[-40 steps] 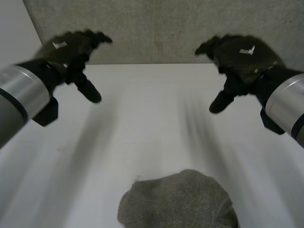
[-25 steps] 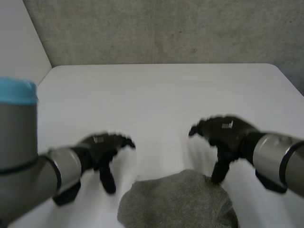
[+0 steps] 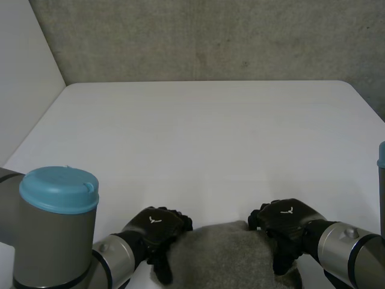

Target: Fold the towel.

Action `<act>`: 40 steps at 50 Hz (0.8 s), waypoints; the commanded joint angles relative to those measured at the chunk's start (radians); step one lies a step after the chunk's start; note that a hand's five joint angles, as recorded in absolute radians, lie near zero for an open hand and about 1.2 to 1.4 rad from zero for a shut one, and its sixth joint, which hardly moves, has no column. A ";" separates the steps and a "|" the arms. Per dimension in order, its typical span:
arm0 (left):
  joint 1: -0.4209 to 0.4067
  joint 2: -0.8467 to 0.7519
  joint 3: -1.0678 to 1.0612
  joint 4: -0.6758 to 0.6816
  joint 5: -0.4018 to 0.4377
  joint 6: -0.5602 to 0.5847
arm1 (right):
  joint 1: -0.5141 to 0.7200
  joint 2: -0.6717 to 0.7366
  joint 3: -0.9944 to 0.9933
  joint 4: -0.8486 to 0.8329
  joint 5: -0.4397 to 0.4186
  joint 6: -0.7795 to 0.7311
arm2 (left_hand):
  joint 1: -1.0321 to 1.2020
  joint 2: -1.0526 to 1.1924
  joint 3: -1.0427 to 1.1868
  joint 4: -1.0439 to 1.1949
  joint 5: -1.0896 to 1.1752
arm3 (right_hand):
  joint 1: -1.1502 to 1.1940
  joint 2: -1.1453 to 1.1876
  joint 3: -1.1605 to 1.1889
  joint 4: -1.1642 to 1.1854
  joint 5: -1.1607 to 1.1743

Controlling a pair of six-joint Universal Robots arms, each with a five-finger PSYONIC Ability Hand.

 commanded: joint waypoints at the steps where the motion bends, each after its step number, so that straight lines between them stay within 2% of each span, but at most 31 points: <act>1: -0.004 -0.021 0.006 0.062 0.000 -0.036 | 0.008 -0.001 0.005 -0.004 -0.003 -0.006 | 0.406 0.407 0.414 0.414 0.413 | 0.517 0.361 0.364 0.368 0.409; 2: -0.004 -0.023 0.009 0.077 0.000 -0.047 | 0.009 -0.003 0.002 -0.018 -0.007 -0.007 | 0.668 0.669 0.676 0.676 0.675 | 0.724 0.569 0.572 0.576 0.617; 3: -0.004 -0.021 0.015 0.097 0.000 -0.052 | 0.009 -0.003 0.002 -0.018 -0.008 -0.007 | 0.906 0.907 0.914 0.914 0.913 | 0.726 0.571 0.574 0.578 0.619; 4: -0.004 -0.021 0.016 0.097 0.000 -0.052 | 0.009 -0.003 -0.005 -0.042 -0.017 -0.014 | 0.908 0.909 0.916 0.916 0.915 | 0.818 0.663 0.666 0.670 0.711; 12: 0.004 -0.009 0.149 0.155 -0.015 -0.041 | 0.015 -0.007 -0.158 -0.160 -0.012 -0.093 | 0.914 0.914 0.922 0.922 0.921 | 0.819 0.664 0.667 0.671 0.712; 14: 0.010 0.009 0.250 0.149 -0.055 -0.041 | 0.015 -0.009 -0.213 -0.168 0.002 -0.093 | 0.914 0.914 0.922 0.922 0.921 | 0.819 0.664 0.667 0.671 0.712; 16: 0.010 0.029 0.311 0.152 -0.084 -0.036 | 0.017 -0.013 -0.351 -0.205 0.052 -0.093 | 0.914 0.914 0.922 0.922 0.921 | 0.819 0.664 0.667 0.671 0.712; 19: 0.012 0.072 0.444 0.180 -0.145 -0.029 | 0.017 -0.017 -0.423 -0.249 0.089 -0.093 | 0.914 0.914 0.922 0.922 0.921 | 0.819 0.664 0.667 0.671 0.712; 21: 0.012 0.084 0.504 0.210 -0.179 -0.029 | 0.020 -0.032 -0.511 -0.408 0.146 -0.102 | 0.914 0.914 0.922 0.922 0.921 | 0.819 0.664 0.667 0.671 0.712; 22: 0.012 0.092 0.549 0.251 -0.211 -0.027 | 0.020 -0.032 -0.512 -0.409 0.146 -0.103 | 0.914 0.914 0.922 0.922 0.921 | 0.819 0.664 0.667 0.671 0.712; 24: 0.012 0.094 0.563 0.287 -0.236 -0.026 | 0.027 -0.049 -0.516 -0.563 0.157 -0.101 | 0.914 0.914 0.922 0.922 0.921 | 0.819 0.664 0.667 0.671 0.712; 31: 0.015 0.103 0.430 0.332 -0.274 0.023 | 0.054 -0.046 -0.359 -0.578 0.147 -0.106 | 0.914 0.914 0.922 0.922 0.921 | 0.819 0.664 0.667 0.671 0.712; 33: 0.016 0.101 0.266 0.348 -0.262 0.052 | 0.063 -0.043 -0.298 -0.578 0.144 -0.104 | 0.914 0.914 0.922 0.922 0.921 | 0.819 0.664 0.667 0.671 0.712; 34: 0.016 0.101 0.266 0.348 -0.262 0.053 | 0.072 -0.037 -0.241 -0.578 0.141 -0.104 | 0.914 0.914 0.922 0.922 0.921 | 0.819 0.664 0.667 0.671 0.712; 36: 0.015 0.075 0.133 0.359 -0.262 0.080 | 0.083 -0.023 -0.182 -0.576 0.127 -0.106 | 0.914 0.914 0.922 0.922 0.921 | 0.819 0.664 0.667 0.671 0.712; 38: 0.009 0.045 0.080 0.362 -0.262 0.089 | 0.087 0.000 -0.140 -0.572 0.112 -0.107 | 0.914 0.914 0.922 0.922 0.921 | 0.729 0.574 0.577 0.581 0.622; 40: 0.002 0.008 0.036 0.362 -0.262 0.095 | 0.090 0.092 -0.070 -0.564 0.080 -0.115 | 0.914 0.914 0.922 0.922 0.921 | 0.417 0.262 0.265 0.269 0.310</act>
